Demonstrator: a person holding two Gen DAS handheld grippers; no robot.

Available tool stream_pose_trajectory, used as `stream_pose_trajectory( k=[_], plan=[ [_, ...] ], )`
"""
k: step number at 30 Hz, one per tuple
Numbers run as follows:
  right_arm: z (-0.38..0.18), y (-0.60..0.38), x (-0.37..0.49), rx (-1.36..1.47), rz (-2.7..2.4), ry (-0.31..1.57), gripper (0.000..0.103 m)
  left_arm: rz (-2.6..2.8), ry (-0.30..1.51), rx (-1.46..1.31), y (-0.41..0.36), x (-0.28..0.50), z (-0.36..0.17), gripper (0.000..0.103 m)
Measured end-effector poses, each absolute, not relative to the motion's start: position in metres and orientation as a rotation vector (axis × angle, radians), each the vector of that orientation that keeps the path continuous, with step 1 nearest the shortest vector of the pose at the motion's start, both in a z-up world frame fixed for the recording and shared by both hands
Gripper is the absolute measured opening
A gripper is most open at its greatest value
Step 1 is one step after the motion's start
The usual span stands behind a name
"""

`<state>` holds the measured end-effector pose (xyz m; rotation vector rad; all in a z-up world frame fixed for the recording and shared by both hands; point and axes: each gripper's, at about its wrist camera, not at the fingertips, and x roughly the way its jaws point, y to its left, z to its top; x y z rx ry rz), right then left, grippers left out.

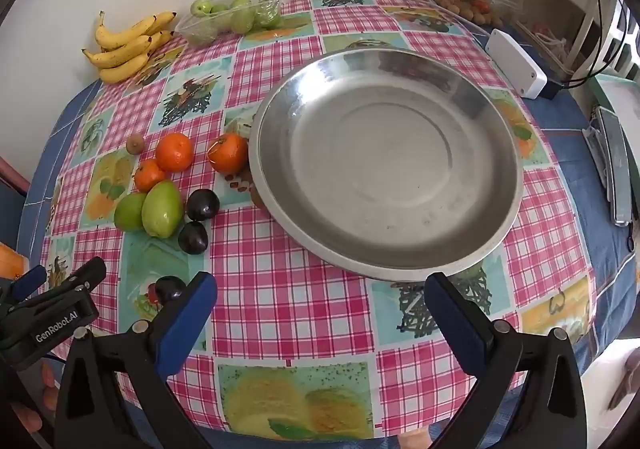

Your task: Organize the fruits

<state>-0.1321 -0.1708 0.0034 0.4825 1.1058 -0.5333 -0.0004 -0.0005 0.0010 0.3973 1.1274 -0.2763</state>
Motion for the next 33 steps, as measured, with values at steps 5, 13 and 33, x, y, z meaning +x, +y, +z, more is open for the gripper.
stream_pose_trajectory(
  k=[5, 13, 33],
  plan=[
    [0.004, -0.168, -0.13, 0.458, -0.549, 1.112, 0.103, -0.296, 1.086, 0.36, -0.002, -0.008, 0.01, 0.103],
    [0.003, -0.17, -0.131, 0.457, -0.551, 1.107, 0.103, -0.307, 1.09, 0.342, -0.005, -0.007, 0.015, 0.103],
    [0.012, -0.169, -0.13, 0.44, -0.544, 1.067, 0.103, -0.348, 1.102, 0.325, -0.003, -0.007, 0.014, 0.103]
  ],
)
